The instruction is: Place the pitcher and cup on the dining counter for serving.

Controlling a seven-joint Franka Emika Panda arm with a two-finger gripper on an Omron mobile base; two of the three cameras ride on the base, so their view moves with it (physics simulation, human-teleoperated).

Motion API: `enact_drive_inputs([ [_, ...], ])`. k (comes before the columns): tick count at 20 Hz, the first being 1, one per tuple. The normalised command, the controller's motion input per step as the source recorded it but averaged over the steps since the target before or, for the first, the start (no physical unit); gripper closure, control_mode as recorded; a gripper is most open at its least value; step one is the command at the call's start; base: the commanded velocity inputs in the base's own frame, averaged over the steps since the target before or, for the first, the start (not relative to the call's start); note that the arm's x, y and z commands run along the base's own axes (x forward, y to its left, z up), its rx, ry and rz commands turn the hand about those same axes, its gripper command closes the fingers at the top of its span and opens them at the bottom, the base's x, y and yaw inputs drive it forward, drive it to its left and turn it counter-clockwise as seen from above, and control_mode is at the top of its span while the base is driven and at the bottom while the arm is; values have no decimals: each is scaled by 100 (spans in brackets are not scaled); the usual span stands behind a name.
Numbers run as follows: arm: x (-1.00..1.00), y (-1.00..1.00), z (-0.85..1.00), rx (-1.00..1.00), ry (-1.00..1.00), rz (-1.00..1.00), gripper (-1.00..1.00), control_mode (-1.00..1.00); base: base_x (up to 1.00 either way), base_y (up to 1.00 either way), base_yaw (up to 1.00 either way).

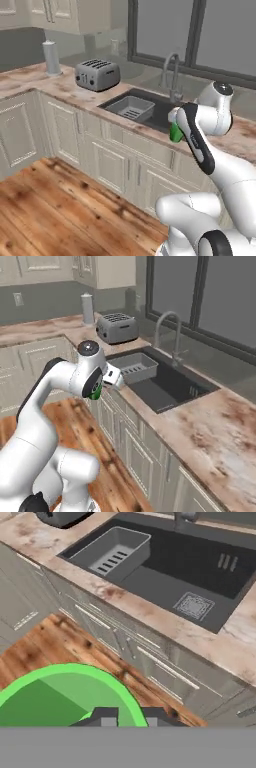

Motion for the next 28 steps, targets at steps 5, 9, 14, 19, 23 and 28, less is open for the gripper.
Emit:
enact_drive_inputs([
  [5, 0, 0, 0, 0, 0, 0, 100, 100, -11, 18, 100],
  [9, 0, 0, 0, 0, 0, 0, 100, 100, -5, 15, 100],
  [14, 0, 0, 0, 0, 0, 0, 100, 100, 0, 3, 100],
  [19, 0, 0, 0, 0, 0, 0, 100, 100, 0, 0, 100],
  [23, 0, 0, 0, 0, 0, 0, 100, 100, 0, 0, 100],
  [28, 0, 0, 0, 0, 0, 0, 100, 100, 0, 0, 100],
])
